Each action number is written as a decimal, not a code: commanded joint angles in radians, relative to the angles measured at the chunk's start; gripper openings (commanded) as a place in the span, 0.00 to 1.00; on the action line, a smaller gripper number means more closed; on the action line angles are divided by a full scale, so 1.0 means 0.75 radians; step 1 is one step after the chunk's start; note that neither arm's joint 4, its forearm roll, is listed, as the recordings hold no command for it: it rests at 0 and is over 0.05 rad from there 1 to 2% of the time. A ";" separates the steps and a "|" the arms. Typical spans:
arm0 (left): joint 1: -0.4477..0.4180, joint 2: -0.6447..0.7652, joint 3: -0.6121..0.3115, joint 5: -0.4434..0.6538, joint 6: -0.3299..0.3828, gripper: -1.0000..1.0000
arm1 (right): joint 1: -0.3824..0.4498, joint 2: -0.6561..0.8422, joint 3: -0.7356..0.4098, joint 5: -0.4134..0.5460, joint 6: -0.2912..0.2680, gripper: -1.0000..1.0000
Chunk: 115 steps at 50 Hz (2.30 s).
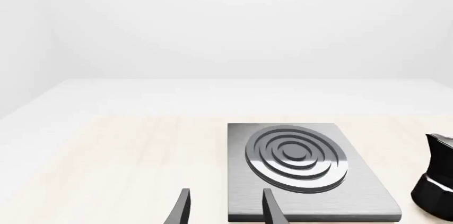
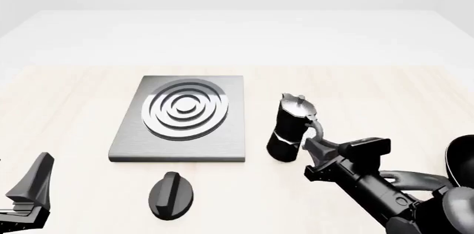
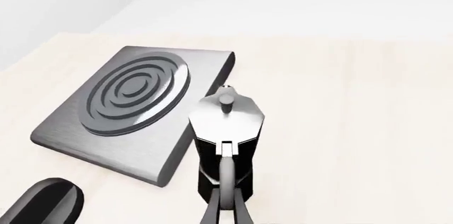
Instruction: Put the moka pot on the stove.
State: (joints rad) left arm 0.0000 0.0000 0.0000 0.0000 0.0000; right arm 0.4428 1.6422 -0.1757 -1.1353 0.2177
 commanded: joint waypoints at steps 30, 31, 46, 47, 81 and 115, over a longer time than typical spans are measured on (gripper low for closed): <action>0.000 0.000 0.000 0.000 0.000 1.00 | -0.046 -0.849 -0.045 0.682 -0.110 0.00; 0.000 0.000 0.000 0.000 0.000 1.00 | -0.048 -0.863 -0.050 0.697 -0.113 0.00; 0.000 0.000 0.000 0.000 0.000 1.00 | -0.026 -0.871 -0.224 0.855 -0.143 0.00; 0.000 0.000 0.000 0.000 0.000 1.00 | -0.023 -0.868 -0.235 0.860 -0.144 0.00; 0.000 0.000 0.000 0.000 0.000 1.00 | 0.073 -0.572 -0.540 0.780 -0.153 0.00; 0.000 0.000 0.000 0.000 0.000 1.00 | 0.157 -0.248 -0.792 0.710 -0.128 0.00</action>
State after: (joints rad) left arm 0.0000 0.0000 0.0000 0.0000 0.0000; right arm 0.5445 1.4034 -0.7089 -0.5891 0.1128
